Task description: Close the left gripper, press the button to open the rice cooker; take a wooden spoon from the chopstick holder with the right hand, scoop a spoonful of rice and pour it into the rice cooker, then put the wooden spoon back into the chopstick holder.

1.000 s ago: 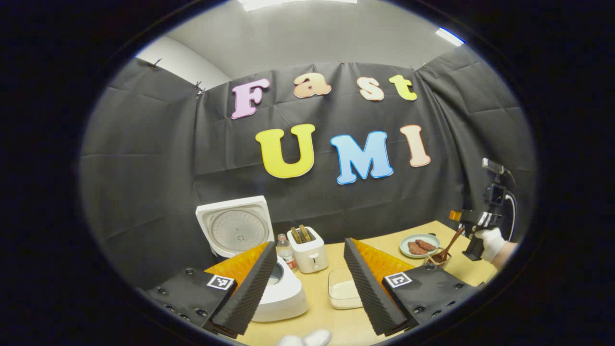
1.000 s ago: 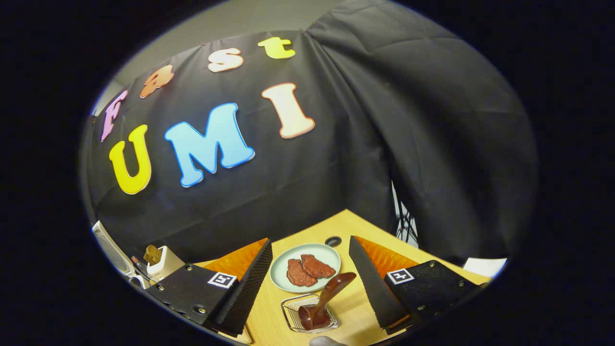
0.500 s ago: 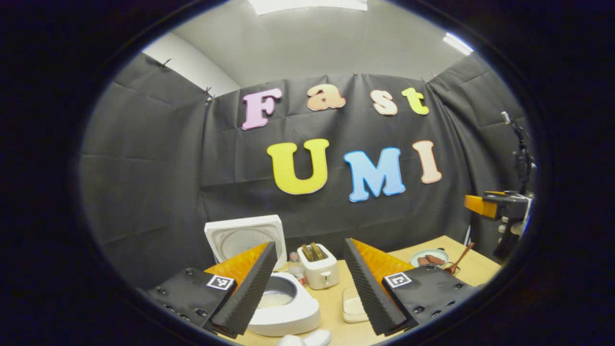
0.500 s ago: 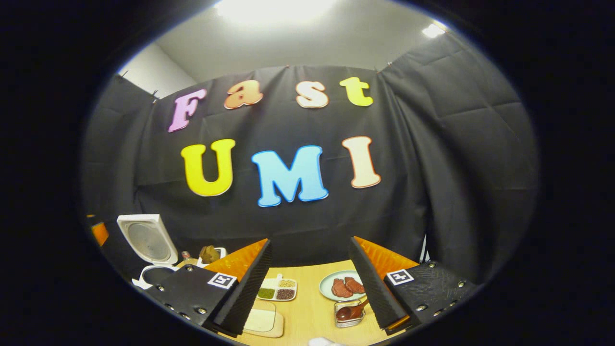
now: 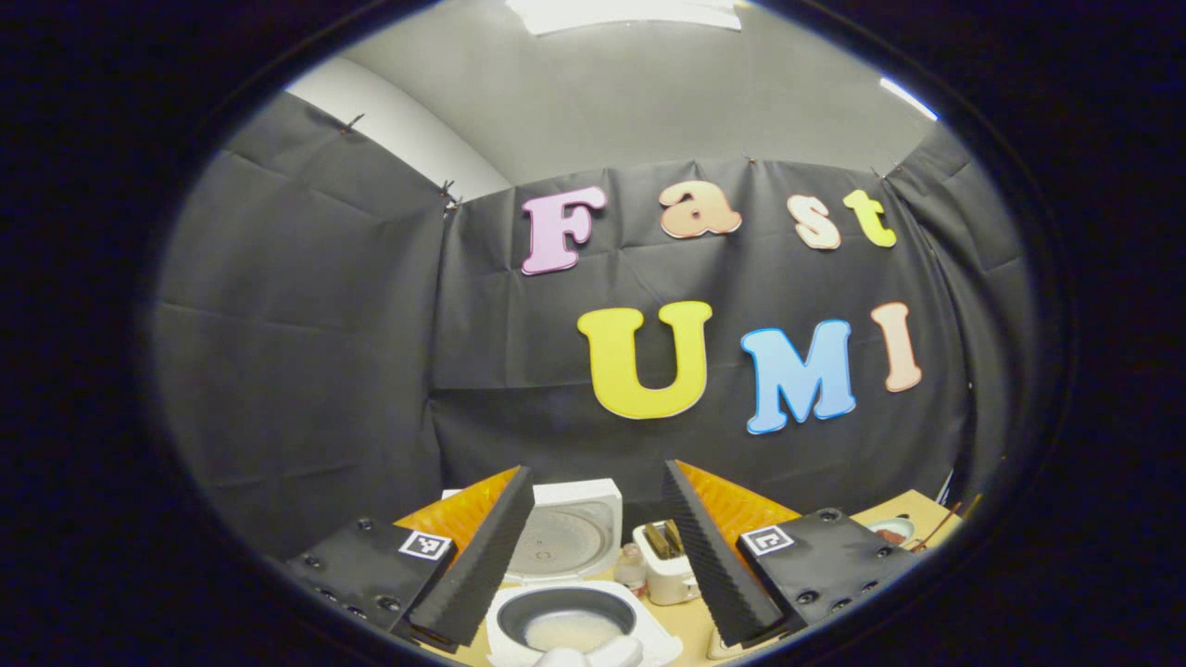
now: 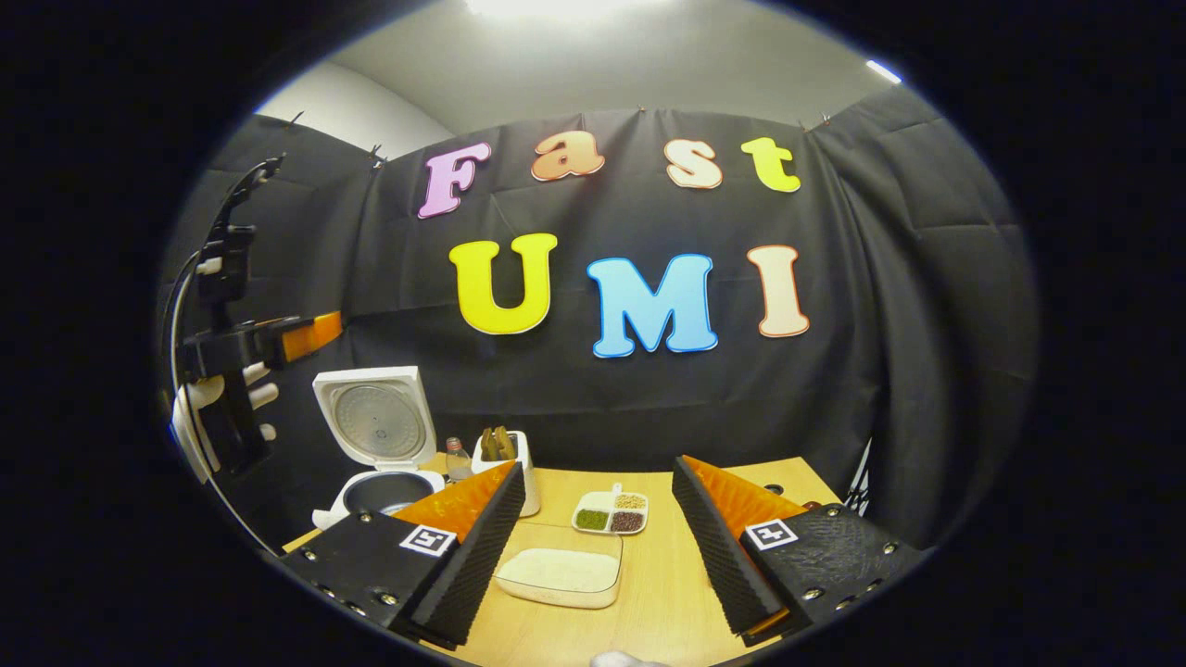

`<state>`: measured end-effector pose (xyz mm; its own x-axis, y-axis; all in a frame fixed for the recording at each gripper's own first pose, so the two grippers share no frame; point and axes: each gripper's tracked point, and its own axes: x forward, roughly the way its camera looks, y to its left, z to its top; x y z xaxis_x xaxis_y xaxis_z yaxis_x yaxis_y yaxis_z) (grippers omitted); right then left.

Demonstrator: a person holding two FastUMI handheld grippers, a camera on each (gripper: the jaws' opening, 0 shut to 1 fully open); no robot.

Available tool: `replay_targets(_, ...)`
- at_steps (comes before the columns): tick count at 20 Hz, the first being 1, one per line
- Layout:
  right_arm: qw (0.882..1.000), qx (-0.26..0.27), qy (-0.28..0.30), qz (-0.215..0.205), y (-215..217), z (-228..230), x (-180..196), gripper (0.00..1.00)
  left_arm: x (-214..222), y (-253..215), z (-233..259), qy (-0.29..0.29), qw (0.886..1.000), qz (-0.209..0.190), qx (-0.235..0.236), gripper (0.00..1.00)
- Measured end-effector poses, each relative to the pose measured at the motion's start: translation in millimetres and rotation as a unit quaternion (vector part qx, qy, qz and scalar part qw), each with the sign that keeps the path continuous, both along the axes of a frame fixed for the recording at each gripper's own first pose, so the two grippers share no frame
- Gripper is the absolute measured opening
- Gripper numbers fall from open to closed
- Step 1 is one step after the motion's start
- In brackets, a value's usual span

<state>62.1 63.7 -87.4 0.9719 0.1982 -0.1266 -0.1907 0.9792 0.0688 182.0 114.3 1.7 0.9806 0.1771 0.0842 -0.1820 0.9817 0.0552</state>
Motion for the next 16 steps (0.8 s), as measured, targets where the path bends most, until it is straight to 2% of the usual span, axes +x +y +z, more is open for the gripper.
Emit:
replay_targets(5, 1.000, -0.009, 0.020, 0.008, 8.3, -4.3, 2.4, 0.98, 73.2, 52.5, 4.2, 0.010, 0.999, 0.029, -0.033, 0.99)
replay_targets(7, 1.000, -0.011, 0.022, 0.010, 10.1, -2.9, 7.7, 0.98, 103.2, 78.5, -1.9, 0.021, 0.997, 0.054, -0.049, 0.99)
replay_targets(11, 0.999, -0.016, 0.038, 0.018, 15.0, -10.7, 20.0, 0.98, 165.0, 116.5, -33.9, 0.059, 0.991, 0.079, -0.088, 0.93)
replay_targets(13, 0.998, -0.021, 0.047, 0.022, 18.2, -16.4, 24.7, 0.98, 191.3, 129.1, -52.3, 0.079, 0.989, 0.094, -0.081, 0.93)
replay_targets(14, 0.998, -0.024, 0.052, 0.025, 19.3, -19.1, 27.4, 0.98, 201.8, 134.0, -62.8, 0.092, 0.988, 0.098, -0.075, 1.00)
replay_targets(16, 0.998, -0.024, 0.059, 0.028, 21.1, -23.8, 31.2, 0.98, 218.1, 134.2, -82.8, 0.115, 0.986, 0.098, -0.065, 0.98)
